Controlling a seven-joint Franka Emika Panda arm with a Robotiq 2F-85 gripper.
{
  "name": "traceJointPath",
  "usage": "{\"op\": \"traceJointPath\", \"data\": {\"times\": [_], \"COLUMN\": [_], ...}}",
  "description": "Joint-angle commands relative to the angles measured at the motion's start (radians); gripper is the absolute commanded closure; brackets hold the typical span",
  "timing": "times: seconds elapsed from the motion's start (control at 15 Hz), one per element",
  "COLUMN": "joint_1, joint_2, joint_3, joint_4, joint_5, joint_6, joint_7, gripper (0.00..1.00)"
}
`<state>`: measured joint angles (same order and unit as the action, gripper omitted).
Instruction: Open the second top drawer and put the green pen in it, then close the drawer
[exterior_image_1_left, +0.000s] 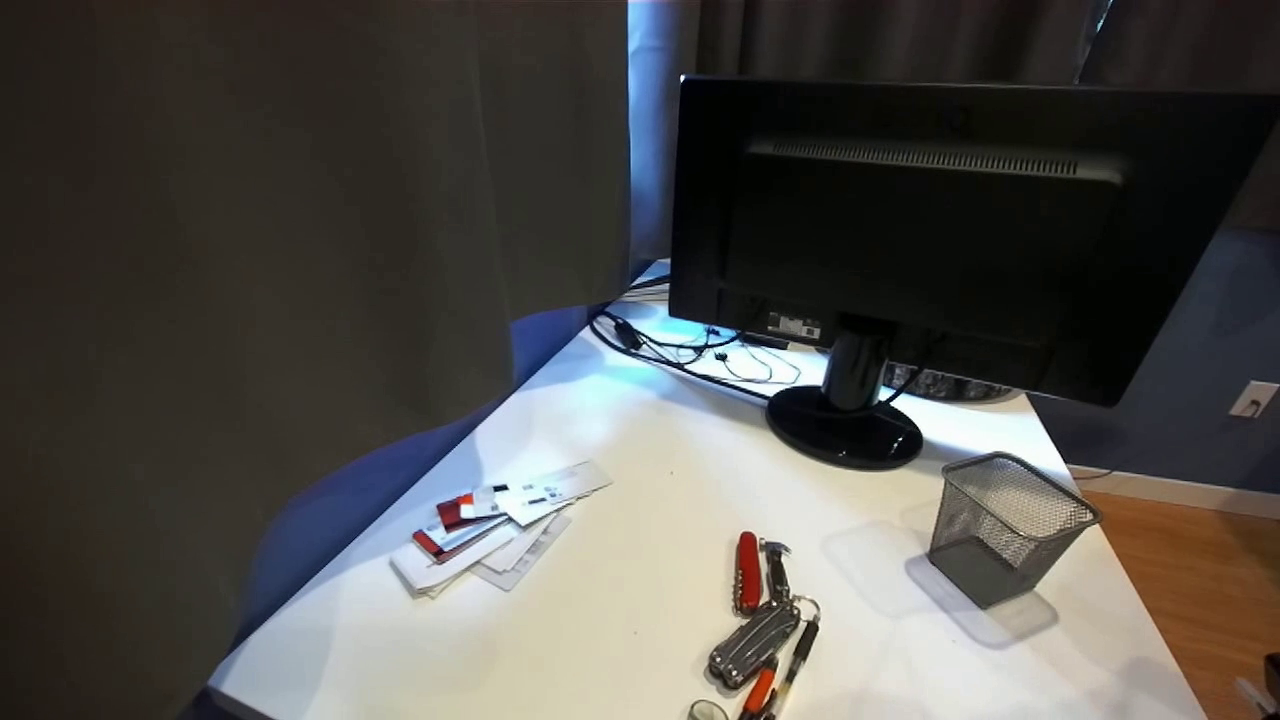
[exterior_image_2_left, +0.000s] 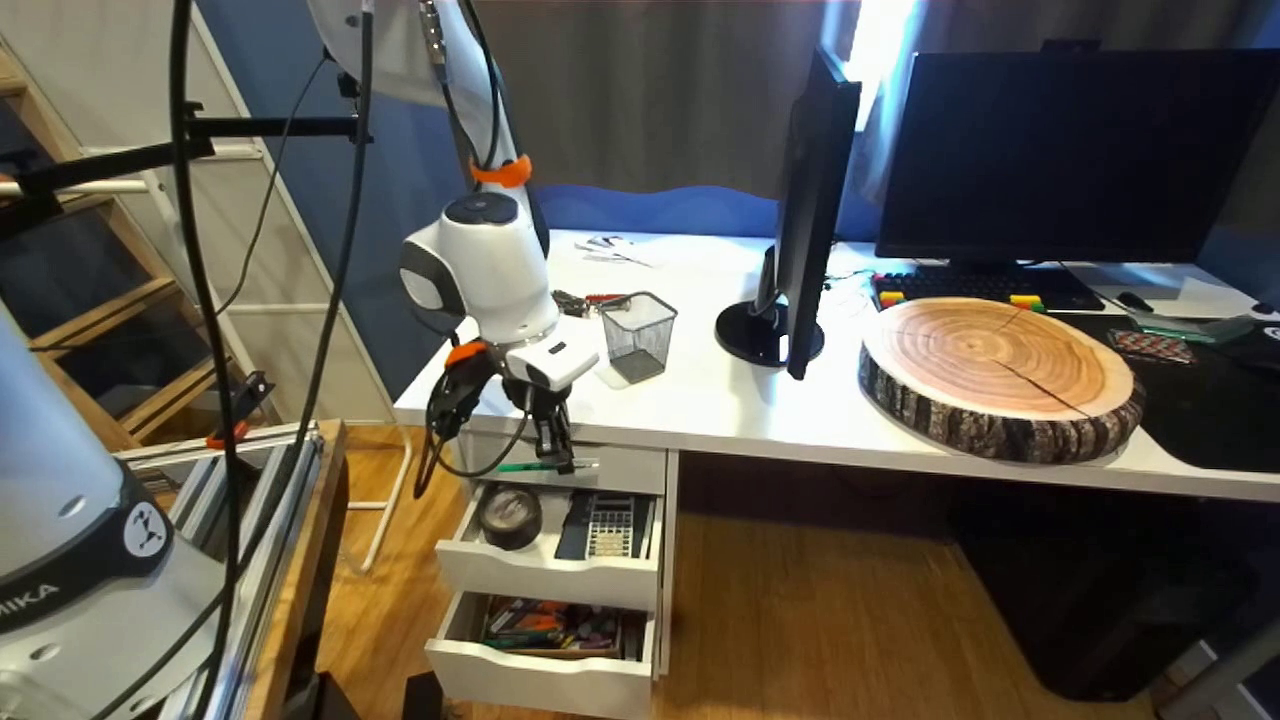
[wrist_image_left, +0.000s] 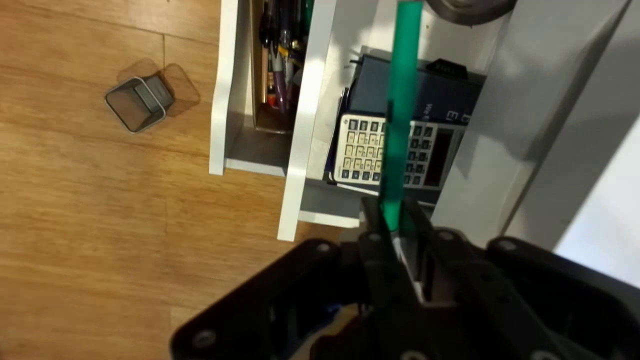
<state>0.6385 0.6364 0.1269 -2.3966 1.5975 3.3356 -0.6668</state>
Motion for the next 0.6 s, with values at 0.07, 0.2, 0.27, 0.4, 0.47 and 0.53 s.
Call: {"op": "traceJointPath", "data": {"times": [0.07, 0.2, 0.27, 0.4, 0.47, 0.53], "joint_1": [-0.042, -0.049, -0.052, -0.056, -0.058, -0.060], "joint_2": [-0.016, -0.022, -0.025, -0.033, -0.037, -0.041], "joint_3": [0.020, 0.019, 0.019, 0.020, 0.019, 0.019], "joint_4": [-0.044, -0.048, -0.045, -0.041, -0.037, -0.036], "joint_5": [-0.068, -0.067, -0.066, -0.062, -0.058, -0.056], "joint_6": [-0.093, -0.123, -0.136, -0.155, -0.160, -0.164], "joint_7": [0.105, 0.112, 0.113, 0.117, 0.117, 0.118], "gripper": [0.94, 0.93, 0.79, 0.54, 0.48, 0.40]}}
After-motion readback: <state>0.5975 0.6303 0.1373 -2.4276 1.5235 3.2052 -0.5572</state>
